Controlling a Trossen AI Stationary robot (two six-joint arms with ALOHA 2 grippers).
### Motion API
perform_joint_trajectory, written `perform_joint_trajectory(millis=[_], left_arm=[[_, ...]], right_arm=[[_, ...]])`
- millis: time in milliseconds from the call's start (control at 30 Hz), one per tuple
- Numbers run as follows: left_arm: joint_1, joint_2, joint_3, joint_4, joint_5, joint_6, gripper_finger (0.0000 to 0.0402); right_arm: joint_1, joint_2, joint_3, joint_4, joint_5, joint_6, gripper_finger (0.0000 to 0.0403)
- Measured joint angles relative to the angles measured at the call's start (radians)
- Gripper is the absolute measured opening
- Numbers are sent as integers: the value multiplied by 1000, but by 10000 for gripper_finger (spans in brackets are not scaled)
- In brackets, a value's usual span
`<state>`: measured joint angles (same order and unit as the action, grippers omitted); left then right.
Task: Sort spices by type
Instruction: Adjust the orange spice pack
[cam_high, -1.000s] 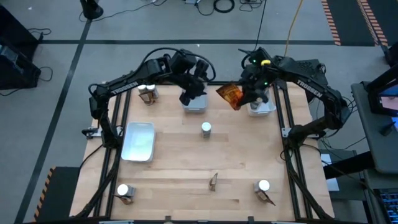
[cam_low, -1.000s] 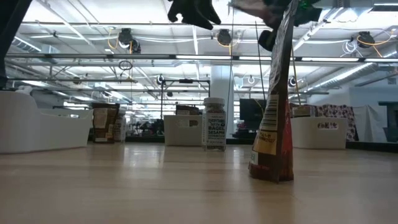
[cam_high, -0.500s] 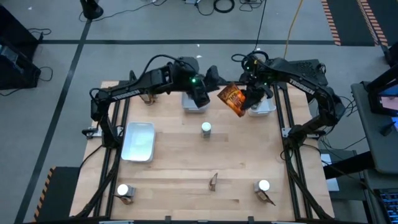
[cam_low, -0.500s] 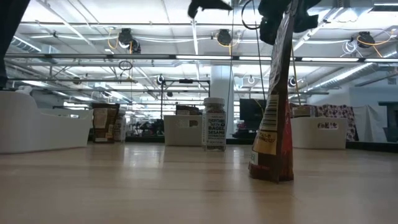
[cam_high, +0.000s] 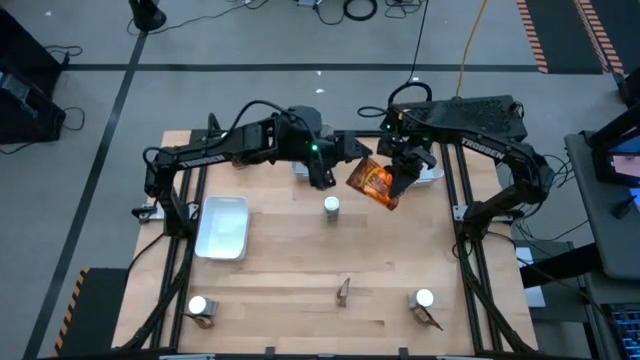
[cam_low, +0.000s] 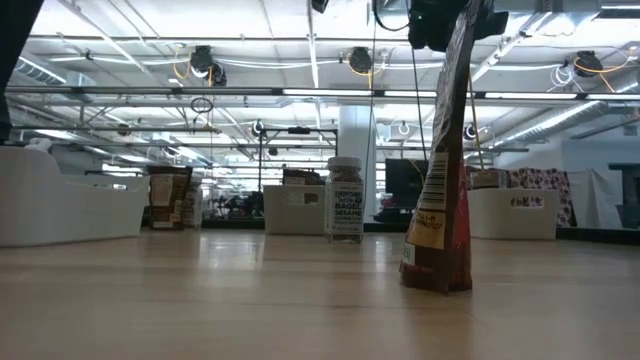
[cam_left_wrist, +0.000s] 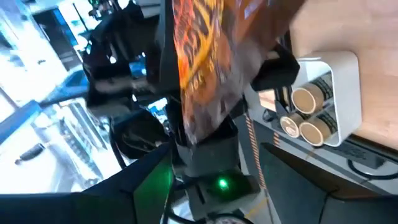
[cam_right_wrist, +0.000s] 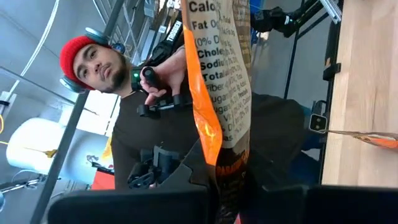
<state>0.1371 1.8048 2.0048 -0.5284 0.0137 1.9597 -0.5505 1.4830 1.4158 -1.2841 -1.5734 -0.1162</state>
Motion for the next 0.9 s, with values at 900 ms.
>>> perform_joint_trajectory(millis=[900], left_arm=[[-19,3,0,-63,163,10,230]], right_arm=[[-7,0,0,130,2,47,19]])
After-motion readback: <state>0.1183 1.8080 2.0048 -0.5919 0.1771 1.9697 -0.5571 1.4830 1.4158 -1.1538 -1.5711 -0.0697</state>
